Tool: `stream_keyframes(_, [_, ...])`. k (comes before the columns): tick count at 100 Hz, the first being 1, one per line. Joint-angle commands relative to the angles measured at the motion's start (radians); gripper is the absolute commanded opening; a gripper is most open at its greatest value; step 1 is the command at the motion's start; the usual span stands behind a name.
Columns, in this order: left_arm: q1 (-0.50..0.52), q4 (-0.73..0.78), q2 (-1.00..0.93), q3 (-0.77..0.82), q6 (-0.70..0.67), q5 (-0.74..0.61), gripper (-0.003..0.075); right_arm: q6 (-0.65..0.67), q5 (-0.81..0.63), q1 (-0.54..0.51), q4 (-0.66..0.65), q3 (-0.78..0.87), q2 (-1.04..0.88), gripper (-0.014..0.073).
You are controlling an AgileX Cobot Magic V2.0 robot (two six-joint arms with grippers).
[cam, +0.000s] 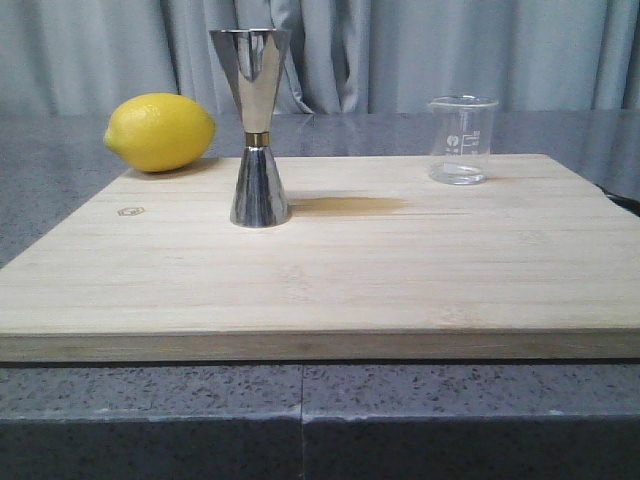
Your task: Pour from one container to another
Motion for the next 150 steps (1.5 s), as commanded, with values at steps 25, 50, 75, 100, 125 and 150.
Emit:
stream_keyframes(25, [-0.008,-0.007,-0.023,0.028,-0.002,-0.07,-0.0019,-0.001,-0.367,-0.005,0.07,0.16,-0.014,-0.0067])
stream_keyframes(50, [-0.008,-0.007,-0.023,0.028,-0.002,-0.07,-0.0019,-0.001,-0.422,-0.005,0.07,0.215,-0.015,-0.0067])
stream_keyframes(75, [-0.008,-0.007,-0.023,0.028,-0.002,-0.07,-0.0019,-0.001,-0.418,0.001,0.07,0.215,-0.016,-0.0067])
stream_keyframes(100, [-0.008,-0.007,-0.023,0.028,-0.002,-0.07,-0.0019,-0.001,-0.418,0.044,0.072,0.215,-0.016,-0.0067])
stream_keyframes(125, [-0.008,-0.007,-0.023,0.028,-0.002,-0.07,-0.0019,-0.001,-0.391,0.037,0.072,0.215,-0.016,-0.0067])
stream_keyframes(150, [-0.008,-0.007,-0.023,0.028,-0.002,-0.07,-0.0019,-0.001,-0.374,-0.023,0.072,0.215,-0.016,-0.0067])
